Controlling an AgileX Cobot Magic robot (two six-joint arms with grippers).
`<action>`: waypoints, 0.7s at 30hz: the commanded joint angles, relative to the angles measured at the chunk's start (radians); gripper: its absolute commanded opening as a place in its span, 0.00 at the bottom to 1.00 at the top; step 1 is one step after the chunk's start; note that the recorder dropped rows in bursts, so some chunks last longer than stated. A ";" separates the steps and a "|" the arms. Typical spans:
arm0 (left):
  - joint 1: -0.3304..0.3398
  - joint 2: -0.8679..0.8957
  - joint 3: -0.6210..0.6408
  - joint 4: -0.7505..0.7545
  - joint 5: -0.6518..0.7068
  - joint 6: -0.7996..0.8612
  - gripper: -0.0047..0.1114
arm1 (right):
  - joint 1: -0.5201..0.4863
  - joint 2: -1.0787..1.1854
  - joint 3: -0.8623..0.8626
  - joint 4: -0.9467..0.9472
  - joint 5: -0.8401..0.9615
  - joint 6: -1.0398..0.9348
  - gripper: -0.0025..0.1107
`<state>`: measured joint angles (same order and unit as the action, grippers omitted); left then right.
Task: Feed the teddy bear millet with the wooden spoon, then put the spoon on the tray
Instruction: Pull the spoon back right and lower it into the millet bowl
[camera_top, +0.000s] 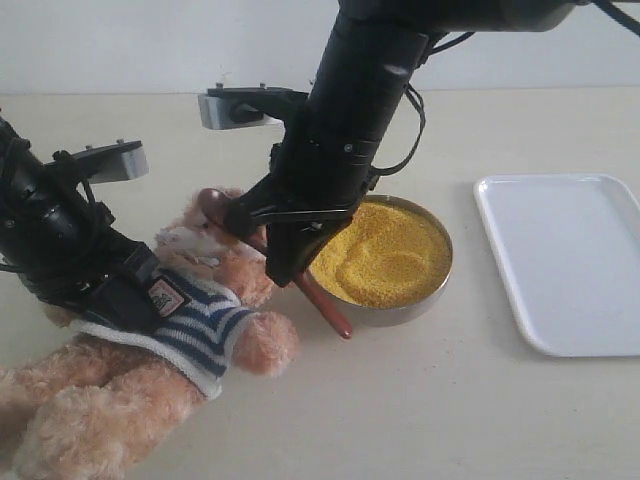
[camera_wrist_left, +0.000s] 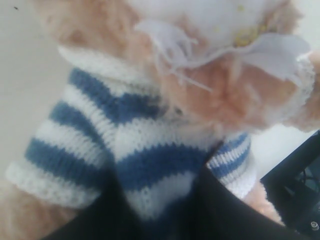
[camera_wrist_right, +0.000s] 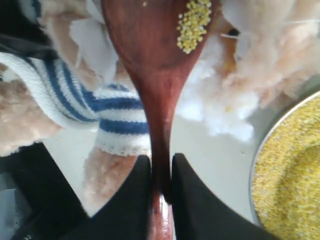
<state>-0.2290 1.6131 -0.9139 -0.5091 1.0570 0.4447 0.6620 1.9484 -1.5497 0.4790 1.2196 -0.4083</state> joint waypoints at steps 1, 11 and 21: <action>-0.002 -0.002 -0.004 -0.003 -0.011 -0.011 0.07 | -0.004 -0.033 -0.015 -0.090 0.001 0.009 0.02; -0.002 -0.002 -0.004 -0.003 -0.011 -0.011 0.07 | -0.004 -0.055 -0.081 -0.262 0.001 0.088 0.02; -0.002 -0.002 -0.004 -0.003 -0.011 -0.011 0.07 | -0.004 -0.055 -0.081 -0.329 0.001 0.104 0.02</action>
<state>-0.2290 1.6131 -0.9139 -0.5069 1.0492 0.4447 0.6597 1.9038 -1.6232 0.2302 1.2172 -0.3281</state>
